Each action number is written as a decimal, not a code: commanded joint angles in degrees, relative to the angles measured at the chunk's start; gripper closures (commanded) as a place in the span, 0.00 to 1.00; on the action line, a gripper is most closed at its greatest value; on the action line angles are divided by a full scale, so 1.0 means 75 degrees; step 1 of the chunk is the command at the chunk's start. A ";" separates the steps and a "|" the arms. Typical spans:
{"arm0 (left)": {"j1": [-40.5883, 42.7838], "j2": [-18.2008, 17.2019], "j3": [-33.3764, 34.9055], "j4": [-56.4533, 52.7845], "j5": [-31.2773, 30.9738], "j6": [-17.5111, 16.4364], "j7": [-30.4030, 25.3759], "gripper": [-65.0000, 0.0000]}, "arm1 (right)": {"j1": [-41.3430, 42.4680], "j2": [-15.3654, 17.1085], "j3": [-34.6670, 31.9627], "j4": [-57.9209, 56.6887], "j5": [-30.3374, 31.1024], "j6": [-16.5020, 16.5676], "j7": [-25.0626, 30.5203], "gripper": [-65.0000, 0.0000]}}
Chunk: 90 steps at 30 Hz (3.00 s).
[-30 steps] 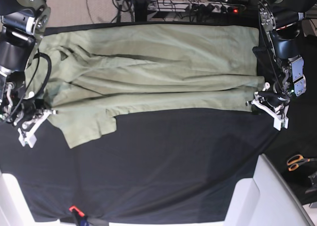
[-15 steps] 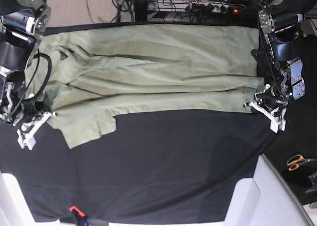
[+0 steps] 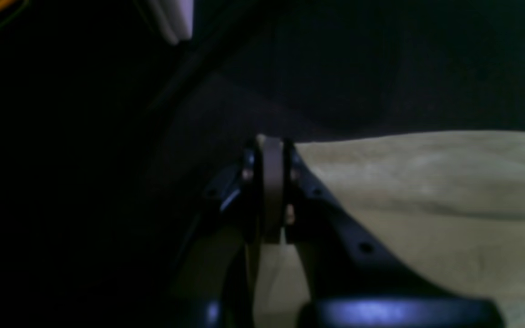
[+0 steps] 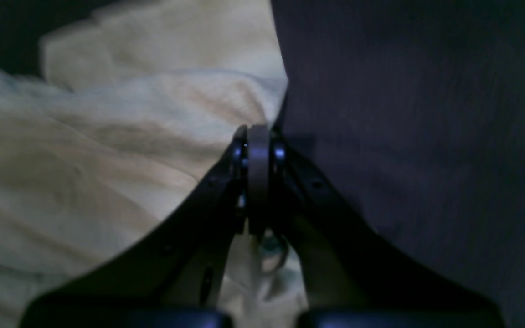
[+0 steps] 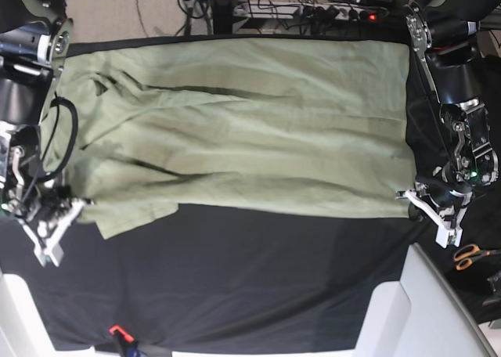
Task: Fold the T-shirt properly
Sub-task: 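Hold the side edge with the left gripper while the right gripper regrasps, then drag the shirt with both grippers away from the robot's base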
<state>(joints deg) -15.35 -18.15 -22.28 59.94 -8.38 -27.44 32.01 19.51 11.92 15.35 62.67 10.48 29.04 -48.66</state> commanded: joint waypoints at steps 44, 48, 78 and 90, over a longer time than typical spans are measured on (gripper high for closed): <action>0.0389 0.0035 -0.0024 0.1016 -0.0084 -0.0028 -0.0124 1.00 | 0.0581 0.1300 -0.2452 -0.1998 0.0074 0.1409 0.4877 1.00; 0.0576 0.0023 -0.0024 0.1063 -0.0084 -0.0028 -0.0124 1.00 | 0.0722 0.1440 -0.2545 -0.2490 -0.0044 0.1409 0.5322 1.00; 0.0998 0.0035 0.0023 0.1883 -0.0060 -0.0028 0.0438 1.00 | 0.0769 0.1464 -0.2792 -0.2560 -0.1345 0.1362 0.6237 1.00; 0.1819 0.0012 -0.0012 0.2622 -0.0072 -0.0074 0.0919 1.00 | 0.0054 0.1640 -0.2792 -0.1892 -0.1368 0.1386 0.5311 1.00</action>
<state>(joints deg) -0.58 -17.15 -22.09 78.35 -8.14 -28.03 40.18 18.31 23.38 -5.96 47.42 -0.54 39.46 -9.89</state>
